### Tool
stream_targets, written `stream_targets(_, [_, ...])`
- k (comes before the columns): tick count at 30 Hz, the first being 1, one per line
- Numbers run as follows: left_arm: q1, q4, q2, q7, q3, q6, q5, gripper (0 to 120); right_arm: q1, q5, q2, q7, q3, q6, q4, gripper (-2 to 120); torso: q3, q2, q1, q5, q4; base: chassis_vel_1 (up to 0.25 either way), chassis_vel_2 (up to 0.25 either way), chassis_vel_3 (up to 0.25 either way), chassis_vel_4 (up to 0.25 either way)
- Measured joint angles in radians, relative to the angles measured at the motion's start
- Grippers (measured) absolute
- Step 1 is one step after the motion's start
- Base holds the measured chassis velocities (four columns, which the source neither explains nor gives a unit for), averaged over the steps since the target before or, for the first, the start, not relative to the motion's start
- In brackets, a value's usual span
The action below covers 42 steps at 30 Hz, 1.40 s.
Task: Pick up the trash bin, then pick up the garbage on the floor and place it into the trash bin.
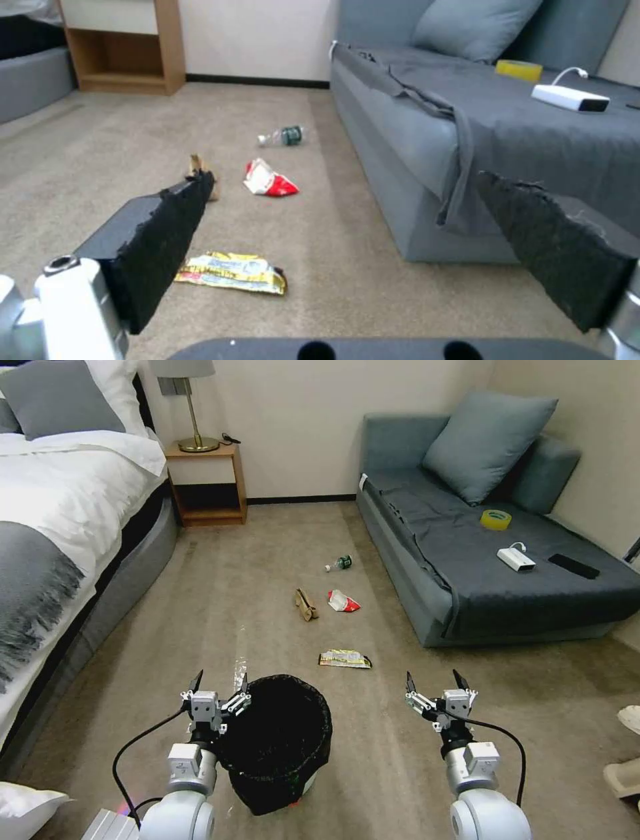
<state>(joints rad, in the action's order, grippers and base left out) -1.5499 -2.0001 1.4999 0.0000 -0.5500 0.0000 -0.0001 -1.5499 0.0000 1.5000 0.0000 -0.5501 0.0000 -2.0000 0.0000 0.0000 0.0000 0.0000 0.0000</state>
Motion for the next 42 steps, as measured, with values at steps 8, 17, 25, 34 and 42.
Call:
stream_targets(8, [0.0,0.0,0.0,0.0,0.0,0.0,0.0,100,0.0,0.0,0.0,0.0,0.0,0.0,0.0,100,0.0,0.0,0.0,0.0,0.0,0.0,0.0,0.0,0.0])
stream_targets(17, [0.0,0.0,0.0,0.0,0.0,0.0,0.0,100,0.0,0.0,0.0,0.0,0.0,0.0,0.0,100,0.0,0.0,0.0,0.0,0.0,0.0,0.0,0.0,0.0])
stream_targets(25, [0.0,0.0,0.0,0.0,0.0,0.0,0.0,100,0.0,0.0,0.0,0.0,0.0,0.0,0.0,100,0.0,0.0,0.0,0.0,0.0,0.0,0.0,0.0,0.0])
stream_targets(34, [-0.046,-0.025,-0.044,-0.187,0.081,0.094,-0.055,100,-0.152,0.045,-0.021,0.163,0.041,-0.17,-0.09,100,0.0,0.0,0.0,0.0,-0.0007,0.0,0.0,0.0,0.0])
stream_targets(42, [-0.086,-0.049,-0.081,-0.349,0.151,0.176,-0.103,100,-0.166,0.077,-0.046,0.163,0.052,-0.155,-0.142,100,0.0,0.0,0.0,0.0002,0.0001,0.0,0.0,0.0,0.0])
